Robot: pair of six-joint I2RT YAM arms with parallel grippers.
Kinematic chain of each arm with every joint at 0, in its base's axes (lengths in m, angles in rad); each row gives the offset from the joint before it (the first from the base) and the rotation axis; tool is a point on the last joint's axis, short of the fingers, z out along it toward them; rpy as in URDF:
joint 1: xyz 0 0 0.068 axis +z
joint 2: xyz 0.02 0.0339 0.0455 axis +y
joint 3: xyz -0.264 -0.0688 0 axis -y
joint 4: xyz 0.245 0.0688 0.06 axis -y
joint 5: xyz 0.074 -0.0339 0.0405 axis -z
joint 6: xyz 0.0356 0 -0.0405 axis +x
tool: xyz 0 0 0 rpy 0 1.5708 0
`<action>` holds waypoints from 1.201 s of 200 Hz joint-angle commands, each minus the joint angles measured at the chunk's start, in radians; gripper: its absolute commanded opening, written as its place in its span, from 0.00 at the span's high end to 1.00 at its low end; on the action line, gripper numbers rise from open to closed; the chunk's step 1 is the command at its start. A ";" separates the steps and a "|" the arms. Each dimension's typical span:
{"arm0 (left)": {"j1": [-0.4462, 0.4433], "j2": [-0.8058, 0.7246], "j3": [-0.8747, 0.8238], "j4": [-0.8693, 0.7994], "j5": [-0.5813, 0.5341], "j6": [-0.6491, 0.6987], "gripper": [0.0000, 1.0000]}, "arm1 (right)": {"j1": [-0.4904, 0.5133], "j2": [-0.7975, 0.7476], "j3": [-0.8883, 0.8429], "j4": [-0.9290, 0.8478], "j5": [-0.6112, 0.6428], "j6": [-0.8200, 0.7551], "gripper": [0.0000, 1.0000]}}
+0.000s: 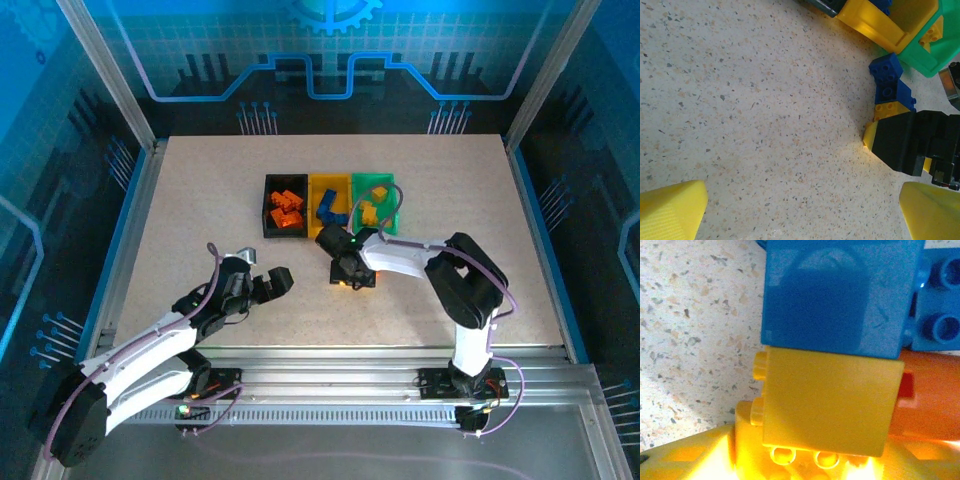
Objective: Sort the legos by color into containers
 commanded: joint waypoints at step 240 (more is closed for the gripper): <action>-0.009 0.023 0.021 0.001 0.027 -0.004 0.01 | -0.413 0.187 0.589 -0.126 -0.076 -0.257 0.15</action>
